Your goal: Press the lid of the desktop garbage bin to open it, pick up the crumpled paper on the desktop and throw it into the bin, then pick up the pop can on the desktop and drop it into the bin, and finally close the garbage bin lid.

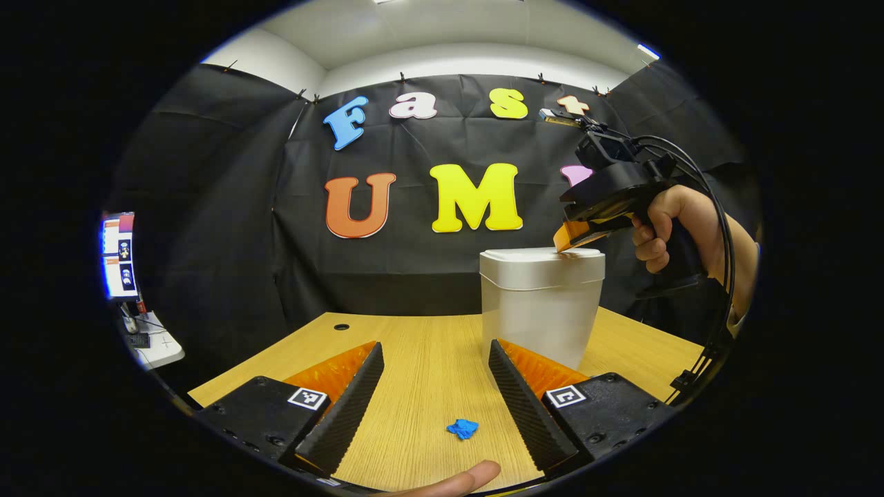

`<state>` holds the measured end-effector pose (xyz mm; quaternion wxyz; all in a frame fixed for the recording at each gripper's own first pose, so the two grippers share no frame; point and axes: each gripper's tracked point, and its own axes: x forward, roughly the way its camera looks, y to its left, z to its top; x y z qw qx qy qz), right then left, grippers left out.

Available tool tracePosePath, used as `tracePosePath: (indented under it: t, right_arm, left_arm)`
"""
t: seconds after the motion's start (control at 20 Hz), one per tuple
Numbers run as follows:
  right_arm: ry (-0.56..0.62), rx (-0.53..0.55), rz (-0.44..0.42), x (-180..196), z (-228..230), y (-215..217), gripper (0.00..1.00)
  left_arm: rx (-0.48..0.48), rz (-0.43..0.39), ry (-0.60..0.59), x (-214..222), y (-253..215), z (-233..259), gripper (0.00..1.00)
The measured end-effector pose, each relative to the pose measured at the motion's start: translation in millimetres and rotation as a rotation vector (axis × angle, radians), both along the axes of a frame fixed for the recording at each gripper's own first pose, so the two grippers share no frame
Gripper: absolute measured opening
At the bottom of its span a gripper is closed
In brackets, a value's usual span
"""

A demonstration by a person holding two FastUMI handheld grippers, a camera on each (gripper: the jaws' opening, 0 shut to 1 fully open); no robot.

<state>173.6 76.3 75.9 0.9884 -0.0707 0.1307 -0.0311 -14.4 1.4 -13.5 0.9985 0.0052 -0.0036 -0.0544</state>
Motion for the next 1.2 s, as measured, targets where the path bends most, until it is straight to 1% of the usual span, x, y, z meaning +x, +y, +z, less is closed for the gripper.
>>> tracePosePath:
  t: [0.2, 0.25, 0.3, 0.35, 0.45, 0.55, 0.75, 0.8, 0.85, 0.9, 0.95, 1.05, 1.1, 1.15, 1.2]
  right_arm:
    - [0.061, 0.095, 0.016, 0, -9, -2, 0.01]
    - [0.064, 0.095, 0.025, -3, -7, -3, 0.01]
    - [0.043, 0.103, 0.04, -9, -1, -2, 0.01]
    - [-0.003, 0.104, 0.041, -12, 5, -6, 0.02]
    - [-0.027, 0.095, 0.009, -27, 6, -17, 0.01]
    - [-0.037, 0.106, 0.04, -40, -6, -8, 0.03]
    - [-0.08, 0.034, 0.057, -58, -11, -3, 0.03]
    - [-0.094, 0.027, 0.071, -64, -11, 0, 0.05]
    - [-0.105, 0.023, 0.079, -74, -13, 2, 0.1]
    - [-0.119, 0.024, 0.082, -82, -12, 3, 0.21]
    - [-0.139, 0.03, 0.082, -88, -10, 3, 0.28]
    - [-0.192, 0.027, 0.061, -94, -4, -6, 0.62]
    - [-0.201, 0.016, 0.054, -96, -6, -9, 0.81]
    - [-0.199, 0.014, 0.05, -98, -11, -13, 0.86]
    - [-0.192, 0.019, 0.048, -100, -17, -16, 0.96]
  left_arm:
    - [-0.004, -0.019, 0.001, 0, -6, 0, 0.99]
    - [-0.002, -0.018, -0.001, -2, -5, 0, 0.99]
    - [0.002, -0.011, -0.004, -2, -2, 0, 0.99]
    - [0.006, -0.004, -0.007, -2, 0, 1, 0.99]
    - [0.004, 0.003, -0.007, 1, 3, 1, 0.99]
    - [0.001, 0.005, 0.009, 4, 3, -3, 0.99]
    - [-0.004, 0.015, 0.027, 6, 5, -9, 0.99]
    - [-0.001, 0.017, 0.029, 6, 6, -11, 0.99]
    - [0.002, 0.017, 0.027, 8, 5, -10, 0.99]
    - [0.006, 0.018, 0.028, 9, 5, -10, 0.99]
    - [0.009, 0.021, 0.031, 10, 7, -11, 0.99]
    - [0.006, 0.028, 0.037, 13, 8, -13, 0.99]
    - [-0.001, 0.041, 0.037, 13, 11, -13, 0.99]
    - [0.0, 0.051, 0.029, 12, 13, -12, 0.99]
    - [0.005, 0.053, 0.027, 13, 13, -13, 0.99]
